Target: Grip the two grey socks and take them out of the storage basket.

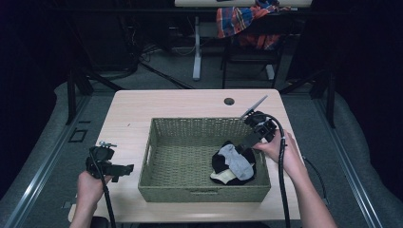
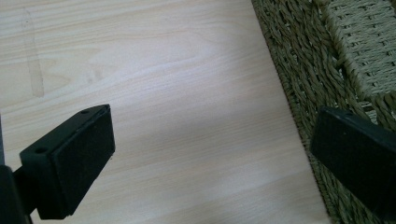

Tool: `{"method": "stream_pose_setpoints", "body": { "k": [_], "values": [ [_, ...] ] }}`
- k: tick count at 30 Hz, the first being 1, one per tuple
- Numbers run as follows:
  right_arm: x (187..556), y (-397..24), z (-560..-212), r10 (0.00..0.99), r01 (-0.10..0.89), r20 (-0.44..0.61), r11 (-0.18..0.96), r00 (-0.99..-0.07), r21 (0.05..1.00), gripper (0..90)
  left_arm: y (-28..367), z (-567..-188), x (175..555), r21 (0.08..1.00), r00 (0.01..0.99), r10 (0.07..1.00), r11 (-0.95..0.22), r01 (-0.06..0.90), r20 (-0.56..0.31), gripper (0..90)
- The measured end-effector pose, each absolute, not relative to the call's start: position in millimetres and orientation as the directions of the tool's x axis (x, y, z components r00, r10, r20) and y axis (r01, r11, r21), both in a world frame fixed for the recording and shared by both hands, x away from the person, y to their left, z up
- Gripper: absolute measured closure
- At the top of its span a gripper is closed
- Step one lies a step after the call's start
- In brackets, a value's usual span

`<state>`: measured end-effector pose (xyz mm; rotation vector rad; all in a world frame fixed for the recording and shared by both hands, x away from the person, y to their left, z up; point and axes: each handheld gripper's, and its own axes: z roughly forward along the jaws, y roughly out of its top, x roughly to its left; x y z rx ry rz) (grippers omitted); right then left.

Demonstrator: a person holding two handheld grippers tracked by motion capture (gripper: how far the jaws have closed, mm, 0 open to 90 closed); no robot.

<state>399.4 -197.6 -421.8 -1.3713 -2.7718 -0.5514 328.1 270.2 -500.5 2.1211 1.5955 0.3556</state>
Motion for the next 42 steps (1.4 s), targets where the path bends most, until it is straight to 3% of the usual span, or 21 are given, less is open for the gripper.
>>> {"method": "stream_pose_setpoints", "body": {
  "k": [9,13,23,28,29,30,32,35,38,42],
  "values": [
    [404,-175,-442,0.744,0.748,0.136,0.61,-0.654,0.26,1.9,271,-500,328,0.504,0.297,0.952,-0.224,0.834,-0.068,0.4],
    [406,-167,-456,0.746,0.75,0.134,0.611,-0.652,0.251,14.6,270,-500,328,0.507,0.3,0.952,-0.228,0.831,-0.064,0.4],
    [409,-144,-482,0.736,0.734,0.077,0.652,-0.673,0.188,30.7,269,-501,328,0.501,0.304,0.951,-0.233,0.834,-0.064,0.6],
    [411,-137,-495,0.734,0.734,0.059,0.665,-0.676,0.137,40.3,270,-500,328,0.502,0.303,0.951,-0.232,0.833,-0.063,0.6],
    [413,-137,-494,0.72,0.72,0.041,0.688,-0.693,0.092,42.3,269,-500,328,0.503,0.303,0.951,-0.232,0.833,-0.063,0.6],
    [411,-136,-500,0.742,0.74,0.047,0.659,-0.669,0.134,44.5,269,-500,328,0.502,0.303,0.951,-0.232,0.833,-0.063,0.7],
    [411,-136,-503,0.733,0.73,0.014,0.675,-0.68,0.106,48.7,269,-501,329,0.499,0.305,0.95,-0.233,0.835,-0.065,0.7],
    [412,-135,-508,0.727,0.726,0.013,0.683,-0.686,0.078,58.3,269,-501,329,0.497,0.306,0.95,-0.236,0.835,-0.063,0.7],
    [411,-135,-509,0.735,0.733,0.027,0.674,-0.678,0.092,75.8,269,-500,328,0.497,0.305,0.95,-0.236,0.835,-0.063,0.7],
    [411,-139,-499,0.726,0.725,0.023,0.682,-0.687,0.097,84.6,268,-500,329,0.495,0.308,0.949,-0.238,0.835,-0.063,0.8]
  ]
}}
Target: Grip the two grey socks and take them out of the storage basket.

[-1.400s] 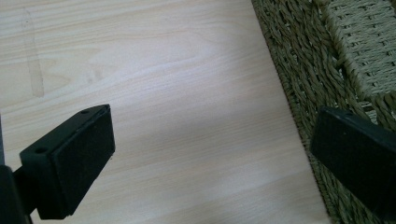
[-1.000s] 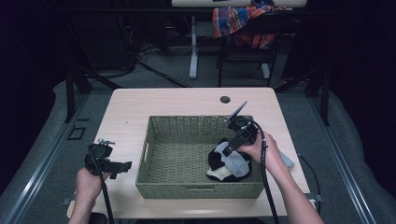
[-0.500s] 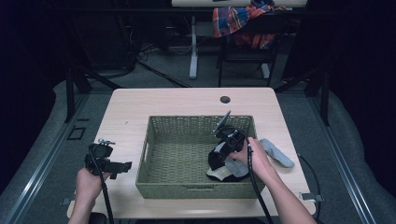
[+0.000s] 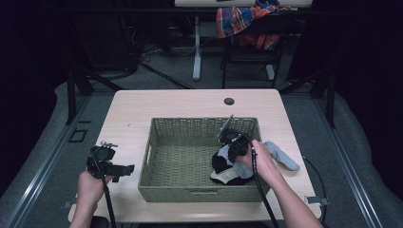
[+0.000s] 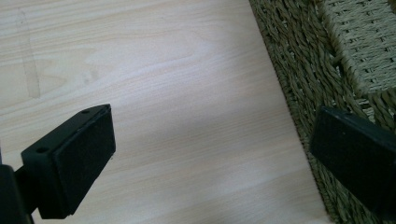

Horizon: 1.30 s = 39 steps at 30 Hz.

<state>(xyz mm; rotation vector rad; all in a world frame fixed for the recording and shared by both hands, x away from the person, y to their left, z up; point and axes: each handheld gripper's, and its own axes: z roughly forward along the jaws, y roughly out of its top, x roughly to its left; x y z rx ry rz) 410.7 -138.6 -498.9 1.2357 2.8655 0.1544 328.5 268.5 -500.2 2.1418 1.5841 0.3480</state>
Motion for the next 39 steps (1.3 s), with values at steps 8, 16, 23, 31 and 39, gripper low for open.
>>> {"method": "stream_pose_setpoints", "body": {
  "k": [8,16,23,31,39],
  "values": [
    [405,-144,-470,0.731,0.722,0.028,0.667,-0.682,0.183,85.7,268,-501,329,0.497,0.307,0.95,-0.237,0.835,-0.062,0.8],
    [400,-142,-450,0.72,0.706,0.033,0.668,-0.693,0.237,85.8,268,-500,329,0.498,0.308,0.949,-0.237,0.834,-0.064,0.7],
    [395,-145,-429,0.711,0.689,0.031,0.667,-0.702,0.283,85.8,265,-500,330,0.504,0.307,0.95,-0.238,0.83,-0.058,0.8],
    [390,-150,-406,0.713,0.677,0.025,0.653,-0.7,0.339,85.7,266,-501,329,0.502,0.306,0.95,-0.236,0.832,-0.06,0.8],
    [387,-158,-390,0.727,0.678,0.011,0.634,-0.686,0.372,85.7,266,-500,329,0.5,0.308,0.95,-0.239,0.833,-0.06,0.8]
  ]
}}
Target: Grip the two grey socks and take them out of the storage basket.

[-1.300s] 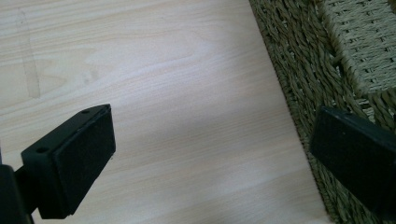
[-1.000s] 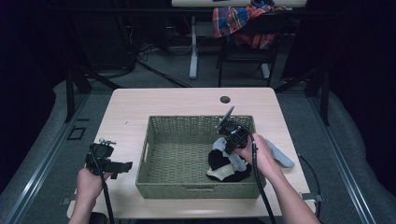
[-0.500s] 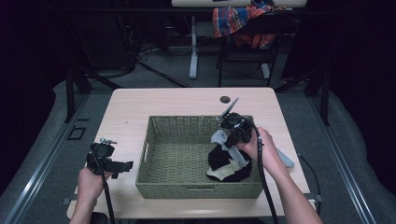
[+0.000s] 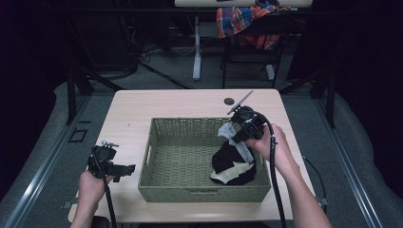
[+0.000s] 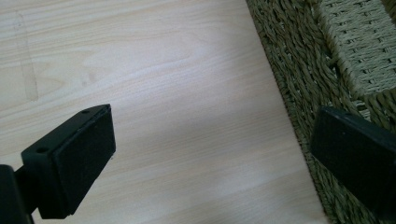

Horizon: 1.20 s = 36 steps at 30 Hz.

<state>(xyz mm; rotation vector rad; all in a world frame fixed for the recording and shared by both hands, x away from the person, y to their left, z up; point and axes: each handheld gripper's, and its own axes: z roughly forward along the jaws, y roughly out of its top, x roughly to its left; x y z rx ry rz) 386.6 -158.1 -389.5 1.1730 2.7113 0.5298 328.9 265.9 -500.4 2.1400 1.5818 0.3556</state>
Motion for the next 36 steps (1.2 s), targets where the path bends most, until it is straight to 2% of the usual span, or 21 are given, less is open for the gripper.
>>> {"method": "stream_pose_setpoints", "body": {
  "k": [12,22,36],
  "values": [
    [376,-171,-361,0.742,0.663,-0.009,0.603,-0.67,0.444,85.8,266,-501,329,0.499,0.306,0.95,-0.237,0.834,-0.06,0.8],
    [374,-186,-353,0.765,0.676,-0.021,0.581,-0.644,0.453,85.7,267,-501,329,0.497,0.306,0.95,-0.237,0.835,-0.061,0.8],
    [372,-233,-340,0.83,0.722,-0.018,0.494,-0.557,0.485,85.7,268,-501,329,0.497,0.303,0.951,-0.235,0.835,-0.06,0.8]
  ]
}}
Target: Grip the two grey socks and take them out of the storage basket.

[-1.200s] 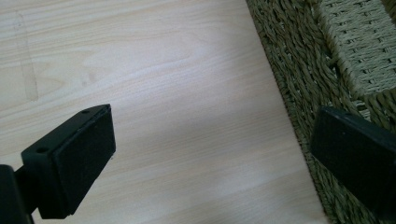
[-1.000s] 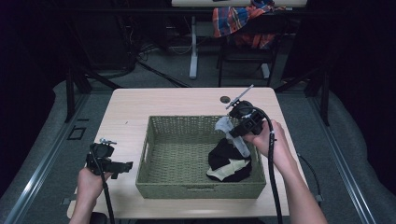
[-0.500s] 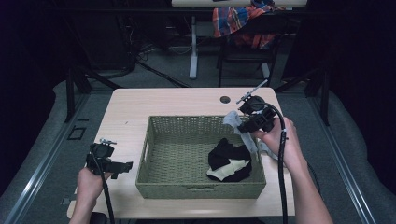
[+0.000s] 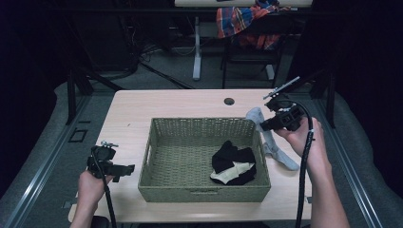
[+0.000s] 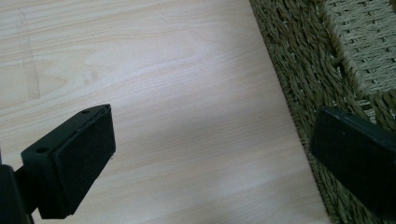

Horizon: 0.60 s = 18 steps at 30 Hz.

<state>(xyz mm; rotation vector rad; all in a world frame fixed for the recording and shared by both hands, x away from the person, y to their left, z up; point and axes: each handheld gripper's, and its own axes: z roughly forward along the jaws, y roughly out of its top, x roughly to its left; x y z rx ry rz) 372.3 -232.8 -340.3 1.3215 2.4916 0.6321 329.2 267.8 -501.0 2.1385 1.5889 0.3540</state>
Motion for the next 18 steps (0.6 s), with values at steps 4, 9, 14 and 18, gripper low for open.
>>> {"method": "stream_pose_setpoints", "body": {
  "k": [4,9,14,18],
  "values": [
    [375,-245,-342,0.852,0.741,-0.018,0.466,-0.523,0.484,85.7,268,-501,329,0.497,0.304,0.951,-0.236,0.835,-0.061,0.8],
    [379,-259,-346,0.871,0.764,-0.002,0.432,-0.491,0.479,85.7,269,-501,329,0.497,0.304,0.951,-0.235,0.835,-0.061,0.8],
    [384,-272,-353,0.891,0.789,0.006,0.4,-0.455,0.467,85.9,268,-500,329,0.497,0.305,0.95,-0.235,0.835,-0.062,0.8],
    [388,-281,-358,0.902,0.807,0.016,0.378,-0.432,0.454,86.1,269,-501,329,0.497,0.304,0.951,-0.235,0.836,-0.061,0.8]
  ]
}}
